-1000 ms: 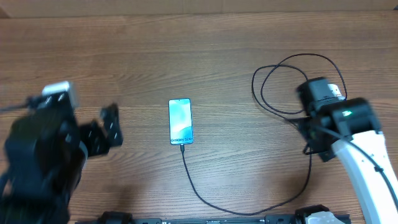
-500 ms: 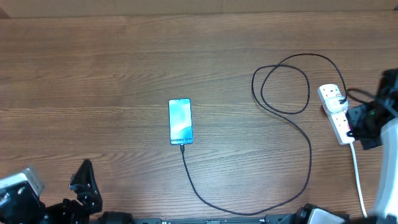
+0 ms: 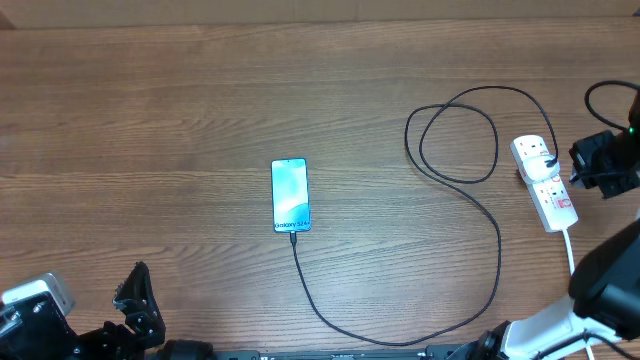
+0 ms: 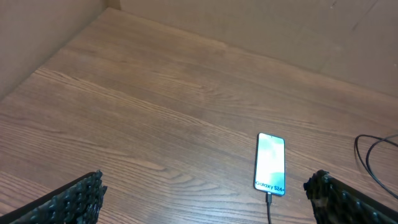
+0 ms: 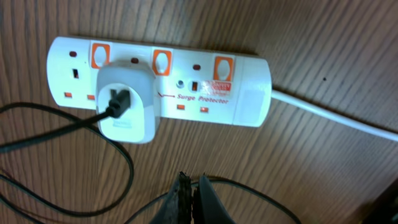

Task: Plug charger to phone and switch on socket
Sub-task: 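Move the right gripper over the power strip's orange switch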

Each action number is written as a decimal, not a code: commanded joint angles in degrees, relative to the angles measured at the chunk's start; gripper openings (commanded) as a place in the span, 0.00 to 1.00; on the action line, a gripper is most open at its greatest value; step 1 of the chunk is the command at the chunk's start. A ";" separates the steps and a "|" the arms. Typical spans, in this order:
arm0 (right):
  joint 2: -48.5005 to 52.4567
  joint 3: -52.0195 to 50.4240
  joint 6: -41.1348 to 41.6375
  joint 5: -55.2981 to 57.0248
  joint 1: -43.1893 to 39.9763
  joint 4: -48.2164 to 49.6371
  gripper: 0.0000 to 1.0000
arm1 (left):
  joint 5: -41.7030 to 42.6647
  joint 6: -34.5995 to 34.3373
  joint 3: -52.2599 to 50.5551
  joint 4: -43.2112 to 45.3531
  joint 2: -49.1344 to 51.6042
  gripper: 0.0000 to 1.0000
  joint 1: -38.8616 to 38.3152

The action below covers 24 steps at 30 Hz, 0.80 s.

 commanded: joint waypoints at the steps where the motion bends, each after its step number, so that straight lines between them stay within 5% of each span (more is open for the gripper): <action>1: 2.19 3.32 -1.31 0.57 -0.07 -0.15 0.04 | -0.57 -1.20 -0.35 -0.04 -0.26 0.99 -0.02; 24: 14.21 4.52 -4.26 1.51 -1.95 4.61 0.04 | -0.57 -1.20 -0.35 -0.04 -0.28 1.00 -0.02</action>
